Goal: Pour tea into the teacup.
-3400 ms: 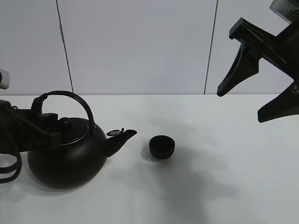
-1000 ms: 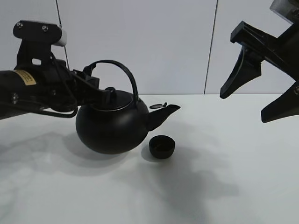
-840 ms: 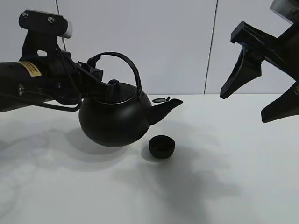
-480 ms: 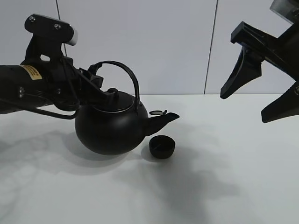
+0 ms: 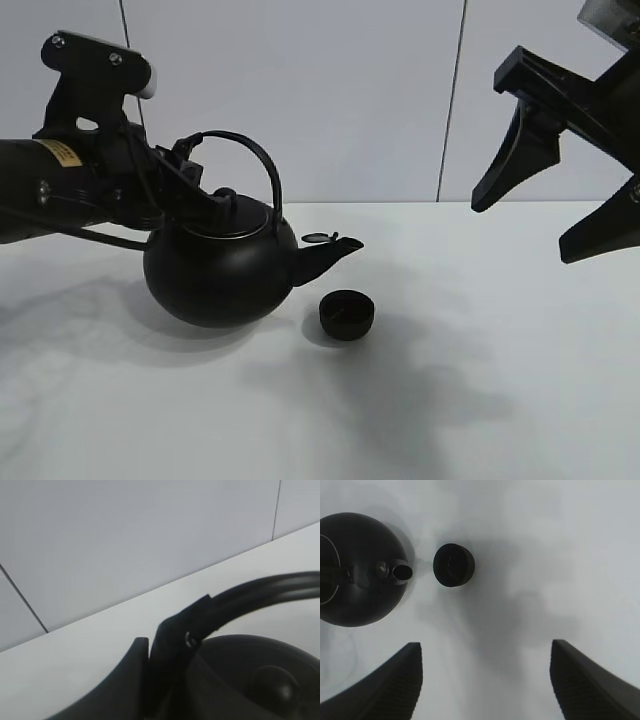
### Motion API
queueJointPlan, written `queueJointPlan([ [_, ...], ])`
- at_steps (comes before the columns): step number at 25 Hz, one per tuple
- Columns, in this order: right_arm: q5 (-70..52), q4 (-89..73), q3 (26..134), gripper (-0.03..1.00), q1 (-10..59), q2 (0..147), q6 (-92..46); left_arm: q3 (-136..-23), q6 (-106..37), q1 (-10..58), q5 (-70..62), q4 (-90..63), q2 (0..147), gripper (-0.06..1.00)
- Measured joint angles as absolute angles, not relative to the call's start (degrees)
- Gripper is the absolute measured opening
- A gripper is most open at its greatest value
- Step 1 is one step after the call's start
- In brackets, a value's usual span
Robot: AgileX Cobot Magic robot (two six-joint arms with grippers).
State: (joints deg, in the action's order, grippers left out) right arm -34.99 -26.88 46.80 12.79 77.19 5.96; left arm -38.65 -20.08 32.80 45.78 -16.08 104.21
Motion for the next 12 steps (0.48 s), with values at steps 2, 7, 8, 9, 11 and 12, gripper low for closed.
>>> queueJointPlan([
  [2, -34.99, -26.88, 46.8, 0.49, 12.79, 77.19, 5.96, -38.65, -21.52, 32.8, 45.72, -17.31, 104.21, 0.11],
  [7, -34.93, -26.85, 46.8, 0.49, 12.79, 77.19, 5.96, -38.65, -22.5, 32.8, 45.72, -19.71, 104.21, 0.11],
  [8, -34.93, -26.85, 46.8, 0.49, 12.79, 77.19, 5.96, -38.65, -22.64, 32.8, 45.7, -20.27, 104.21, 0.11],
  [9, -34.93, -26.85, 46.8, 0.49, 12.79, 77.19, 5.96, -38.65, -22.7, 32.8, 45.65, -20.66, 104.21, 0.11],
  [11, -34.93, -26.85, 46.8, 0.49, 12.79, 77.19, 5.96, -38.65, -22.7, 32.8, 45.38, -20.59, 104.21, 0.11],
  [12, -34.93, -26.85, 46.8, 0.49, 12.79, 77.19, 5.96, -38.65, -22.7, 32.8, 45.26, -20.26, 104.21, 0.11],
])
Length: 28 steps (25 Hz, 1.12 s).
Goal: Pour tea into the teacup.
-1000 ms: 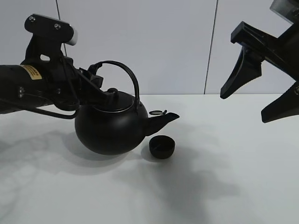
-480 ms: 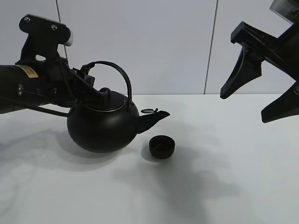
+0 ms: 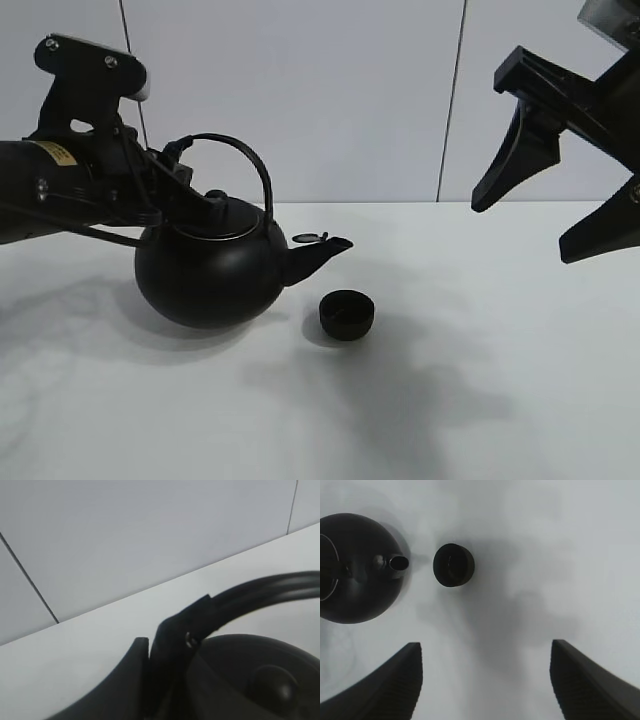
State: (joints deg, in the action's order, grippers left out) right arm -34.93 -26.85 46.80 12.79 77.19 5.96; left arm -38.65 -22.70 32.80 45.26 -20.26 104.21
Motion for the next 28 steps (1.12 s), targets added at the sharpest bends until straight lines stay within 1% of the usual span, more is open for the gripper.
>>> queueJointPlan([
  [10, -34.98, -26.91, 46.8, 0.49, 12.79, 77.19, 5.96, -38.82, -24.43, 32.8, 44.52, -16.2, 104.21, 0.11],
  [16, -34.98, -26.91, 46.8, 0.49, 12.79, 77.19, 5.96, -40.84, -24.83, 32.8, 40.71, -16.33, 104.21, 0.11],
  [23, -35.1, -27.04, 46.8, 0.49, 12.79, 77.19, 5.96, -41.06, -25.57, 32.8, 40.16, -16.37, 104.21, 0.11],
  [28, -35.15, -27.04, 46.8, 0.49, 12.79, 77.19, 5.96, -41.12, -28.97, 32.8, 40.22, -19.56, 104.21, 0.11],
])
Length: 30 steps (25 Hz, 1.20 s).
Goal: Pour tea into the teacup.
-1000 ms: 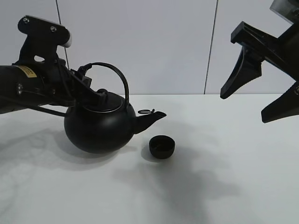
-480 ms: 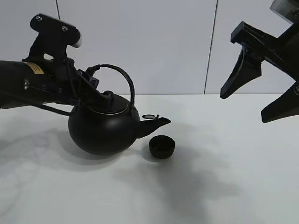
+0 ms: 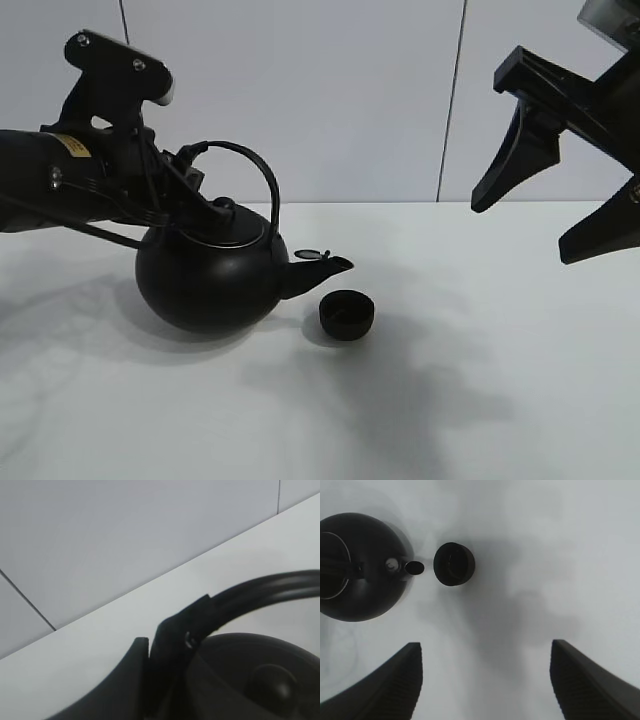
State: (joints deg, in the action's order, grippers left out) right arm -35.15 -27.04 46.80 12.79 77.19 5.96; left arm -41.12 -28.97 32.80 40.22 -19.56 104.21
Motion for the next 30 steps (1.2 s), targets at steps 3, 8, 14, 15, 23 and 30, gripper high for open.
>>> queueJointPlan([
  [3, -35.15, -27.04, 46.8, 0.49, 12.79, 77.19, 5.96, -41.12, -29.89, 32.8, 40.17, -20.43, 104.21, 0.11],
  [8, -35.15, -27.04, 46.8, 0.49, 12.79, 77.19, 5.96, -41.12, -30.99, 32.8, 40.22, -20.61, 104.21, 0.11],
  [14, -35.15, -27.04, 46.8, 0.49, 12.79, 77.19, 5.96, -41.12, -32.9, 32.8, 40.22, -20.66, 104.21, 0.11],
  [15, -35.15, -27.04, 46.8, 0.49, 12.79, 77.19, 5.96, -41.12, -33.17, 32.8, 40.22, -20.66, 104.21, 0.11],
  [23, -35.21, -27.04, 46.8, 0.49, 12.79, 77.19, 5.96, -44.19, -37.36, 32.8, 37.19, -22.29, 104.21, 0.11],
  [30, -35.64, -27.04, 46.8, 0.49, 12.79, 77.19, 5.96, -44.49, -40.47, 32.8, 37.01, -22.4, 104.21, 0.11],
])
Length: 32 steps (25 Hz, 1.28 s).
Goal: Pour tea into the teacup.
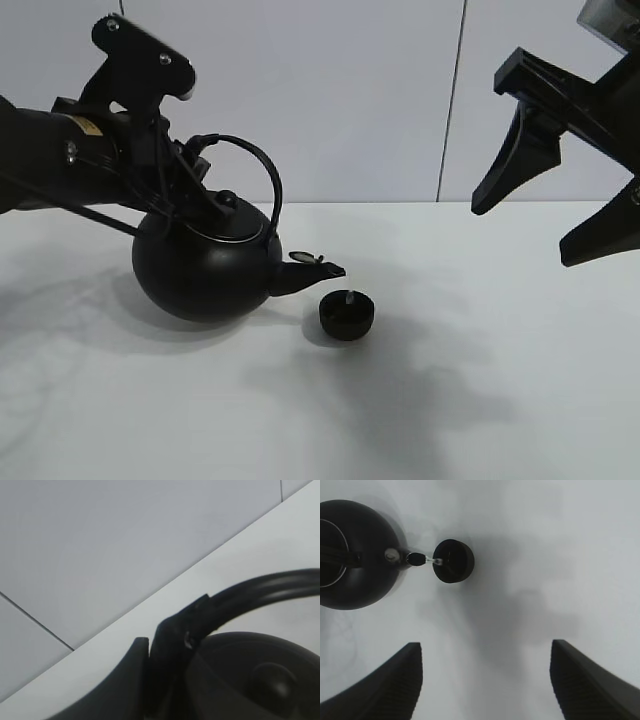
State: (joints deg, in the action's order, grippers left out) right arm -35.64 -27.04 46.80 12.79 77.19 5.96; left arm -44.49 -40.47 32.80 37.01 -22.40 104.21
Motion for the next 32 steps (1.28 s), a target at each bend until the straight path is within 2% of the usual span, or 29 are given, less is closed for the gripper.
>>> queueJointPlan([
  [26, -35.85, -27.04, 46.8, 0.49, 12.79, 77.19, 5.96, -44.49, -42.63, 32.8, 36.13, -22.69, 104.21, 0.11],
  [32, -35.85, -27.04, 46.8, 0.49, 12.79, 77.19, 5.96, -44.49, -36.83, 32.8, 36.23, -22.69, 104.21, 0.11],
])
